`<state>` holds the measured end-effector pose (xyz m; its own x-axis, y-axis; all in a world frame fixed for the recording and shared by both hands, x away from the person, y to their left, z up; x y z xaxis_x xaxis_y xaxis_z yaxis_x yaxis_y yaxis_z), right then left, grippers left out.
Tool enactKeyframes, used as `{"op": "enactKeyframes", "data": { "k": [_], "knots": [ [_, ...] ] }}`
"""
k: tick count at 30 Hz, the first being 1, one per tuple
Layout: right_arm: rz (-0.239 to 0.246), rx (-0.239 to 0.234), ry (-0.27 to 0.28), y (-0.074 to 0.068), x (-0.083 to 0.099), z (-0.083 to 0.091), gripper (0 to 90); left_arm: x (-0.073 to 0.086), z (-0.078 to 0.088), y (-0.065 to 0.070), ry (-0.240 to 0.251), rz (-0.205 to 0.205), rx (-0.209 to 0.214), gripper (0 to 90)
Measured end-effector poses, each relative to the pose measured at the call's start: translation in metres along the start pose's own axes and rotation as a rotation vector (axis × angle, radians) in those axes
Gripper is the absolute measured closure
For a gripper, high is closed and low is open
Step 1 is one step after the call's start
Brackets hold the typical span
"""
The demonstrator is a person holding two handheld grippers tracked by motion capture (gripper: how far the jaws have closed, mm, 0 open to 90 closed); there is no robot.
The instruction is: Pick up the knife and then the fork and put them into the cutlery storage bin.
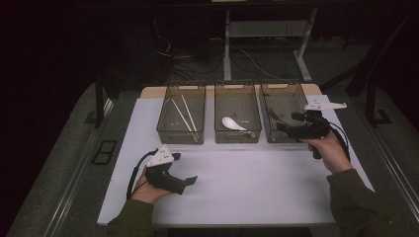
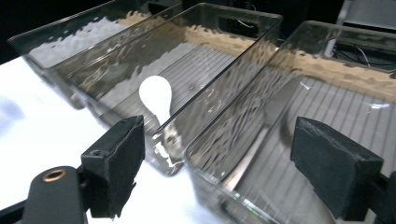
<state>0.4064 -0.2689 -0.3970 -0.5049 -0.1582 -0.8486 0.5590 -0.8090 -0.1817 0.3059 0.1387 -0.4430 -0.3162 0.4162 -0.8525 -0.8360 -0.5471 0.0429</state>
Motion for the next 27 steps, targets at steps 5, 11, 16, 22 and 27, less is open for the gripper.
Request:
{"op": "enactKeyframes", "data": {
  "k": [5, 11, 16, 22, 27],
  "knots": [
    [0.029, -0.029, -0.002, -0.015, 0.009, 0.007, 17.6, 0.0, 0.0, 0.001, 0.003, -0.004, 0.002, 0.0],
    [0.052, -0.079, -0.001, -0.033, 0.019, 0.018, 16.6, -0.001, 0.001, 0.001, 0.006, -0.004, 0.002, 0.0],
    [0.053, -0.097, 0.005, -0.039, 0.032, 0.026, 16.6, -0.001, 0.002, 0.001, 0.007, -0.009, 0.001, 0.0],
    [0.062, -0.112, -0.009, -0.045, 0.048, 0.034, 16.6, -0.001, 0.002, 0.002, 0.008, -0.008, 0.002, 0.0],
    [0.072, -0.127, -0.032, -0.047, 0.065, 0.037, 16.4, -0.001, 0.003, 0.003, 0.013, -0.004, 0.003, 0.0]
  ]
}}
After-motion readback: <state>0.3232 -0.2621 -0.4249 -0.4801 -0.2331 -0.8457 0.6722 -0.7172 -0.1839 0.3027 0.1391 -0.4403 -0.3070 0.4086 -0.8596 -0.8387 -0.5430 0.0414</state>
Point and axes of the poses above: each handheld gripper's, and its own axes: z roughly backward along the jaws, x roughly out of its underside, y roughly to its right, the point moved 4 cm from there along -z, roughly forward along the jaws, and after that the axes turned 3 degrees about -z, right-handed, at the moved point
